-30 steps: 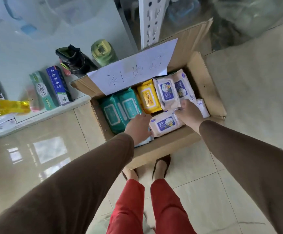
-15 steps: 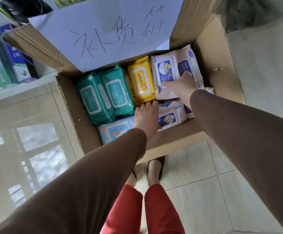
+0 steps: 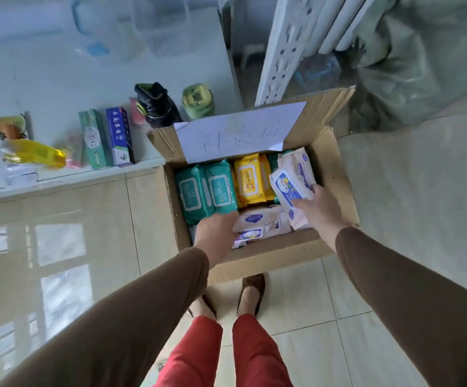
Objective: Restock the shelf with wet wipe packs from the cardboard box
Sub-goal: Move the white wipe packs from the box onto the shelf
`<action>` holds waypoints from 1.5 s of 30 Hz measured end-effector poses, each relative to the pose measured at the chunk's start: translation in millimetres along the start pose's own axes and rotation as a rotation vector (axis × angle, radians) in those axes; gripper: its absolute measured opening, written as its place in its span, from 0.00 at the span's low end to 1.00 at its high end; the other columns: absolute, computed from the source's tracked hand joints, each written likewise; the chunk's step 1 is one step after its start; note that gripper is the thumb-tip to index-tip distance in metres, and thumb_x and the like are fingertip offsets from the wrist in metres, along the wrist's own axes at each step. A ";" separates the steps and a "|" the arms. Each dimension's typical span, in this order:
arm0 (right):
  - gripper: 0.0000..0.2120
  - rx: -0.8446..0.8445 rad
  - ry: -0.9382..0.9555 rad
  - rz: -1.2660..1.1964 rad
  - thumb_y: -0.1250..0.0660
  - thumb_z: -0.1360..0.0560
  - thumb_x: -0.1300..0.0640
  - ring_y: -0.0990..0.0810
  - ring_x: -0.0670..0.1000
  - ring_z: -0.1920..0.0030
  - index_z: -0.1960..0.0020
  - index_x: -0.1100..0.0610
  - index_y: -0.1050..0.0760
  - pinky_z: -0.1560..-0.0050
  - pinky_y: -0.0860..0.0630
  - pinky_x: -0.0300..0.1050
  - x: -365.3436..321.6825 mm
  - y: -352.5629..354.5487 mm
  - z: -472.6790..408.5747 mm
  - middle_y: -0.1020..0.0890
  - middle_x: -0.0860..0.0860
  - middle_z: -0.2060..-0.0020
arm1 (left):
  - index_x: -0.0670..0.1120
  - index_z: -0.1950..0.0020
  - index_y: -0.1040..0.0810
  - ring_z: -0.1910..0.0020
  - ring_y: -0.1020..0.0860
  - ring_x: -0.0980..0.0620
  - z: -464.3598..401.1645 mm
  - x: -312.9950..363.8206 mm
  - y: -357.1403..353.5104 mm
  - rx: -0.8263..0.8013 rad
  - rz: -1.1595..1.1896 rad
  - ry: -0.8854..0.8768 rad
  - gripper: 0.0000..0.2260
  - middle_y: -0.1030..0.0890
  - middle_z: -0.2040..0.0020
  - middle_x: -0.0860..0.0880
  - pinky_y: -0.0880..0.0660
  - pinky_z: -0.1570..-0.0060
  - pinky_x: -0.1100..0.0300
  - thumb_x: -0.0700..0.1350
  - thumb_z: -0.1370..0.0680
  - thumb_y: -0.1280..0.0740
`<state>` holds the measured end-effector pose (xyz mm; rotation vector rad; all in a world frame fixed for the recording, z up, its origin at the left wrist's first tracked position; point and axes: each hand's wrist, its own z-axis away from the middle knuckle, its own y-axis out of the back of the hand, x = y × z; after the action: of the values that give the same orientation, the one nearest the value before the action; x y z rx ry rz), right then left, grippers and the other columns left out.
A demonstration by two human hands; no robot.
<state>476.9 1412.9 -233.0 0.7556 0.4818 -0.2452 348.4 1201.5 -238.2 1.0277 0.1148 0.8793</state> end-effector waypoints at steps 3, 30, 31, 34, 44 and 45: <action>0.25 -0.019 0.076 -0.027 0.27 0.30 0.47 0.19 0.57 0.44 0.37 0.60 0.23 0.48 0.24 0.48 -42.5 8.0 61.5 0.18 0.54 0.41 | 0.52 0.38 0.27 0.46 0.21 0.43 48.3 -42.1 57.3 0.015 0.103 0.063 0.14 0.19 0.43 0.48 0.24 0.51 0.54 0.51 0.22 0.33; 0.06 -0.273 0.773 -0.307 0.22 0.30 0.54 0.22 0.47 0.68 0.64 0.50 0.18 0.62 0.28 0.43 -646.8 -274.6 380.1 0.18 0.44 0.70 | 0.47 0.52 0.20 0.58 0.22 0.47 364.1 -573.7 529.9 0.603 0.207 0.206 0.10 0.19 0.58 0.50 0.25 0.58 0.52 0.48 0.29 0.24; 0.07 -0.291 0.770 -0.313 0.22 0.30 0.55 0.23 0.47 0.69 0.65 0.49 0.18 0.62 0.29 0.43 -668.0 -287.5 372.2 0.19 0.44 0.70 | 0.47 0.53 0.20 0.58 0.22 0.47 359.1 -590.1 543.5 0.599 0.209 0.211 0.09 0.20 0.59 0.51 0.26 0.59 0.52 0.48 0.29 0.24; 0.07 -0.372 0.766 -0.343 0.22 0.32 0.54 0.22 0.50 0.64 0.64 0.54 0.18 0.61 0.30 0.46 -732.8 -325.4 350.6 0.19 0.50 0.66 | 0.49 0.55 0.21 0.60 0.22 0.47 340.8 -643.5 587.5 0.597 0.224 0.240 0.08 0.20 0.60 0.51 0.25 0.60 0.52 0.49 0.28 0.24; 0.17 -0.494 0.750 -0.353 0.22 0.32 0.57 0.18 0.54 0.57 0.51 0.68 0.19 0.58 0.26 0.49 -941.7 -451.7 325.0 0.16 0.57 0.53 | 0.49 0.52 0.20 0.57 0.23 0.45 296.3 -834.1 705.5 0.619 0.126 0.370 0.08 0.20 0.58 0.49 0.32 0.62 0.56 0.47 0.28 0.24; 0.14 -0.489 0.735 -0.370 0.22 0.31 0.59 0.19 0.54 0.57 0.50 0.67 0.18 0.58 0.26 0.50 -958.3 -465.6 326.8 0.15 0.59 0.51 | 0.49 0.53 0.20 0.57 0.23 0.44 293.6 -853.9 714.6 0.619 0.117 0.370 0.08 0.20 0.58 0.49 0.31 0.61 0.55 0.47 0.28 0.24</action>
<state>-420.9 893.4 174.6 0.2456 1.3309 -0.1739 -496.8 568.6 221.2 1.4416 0.6778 1.1697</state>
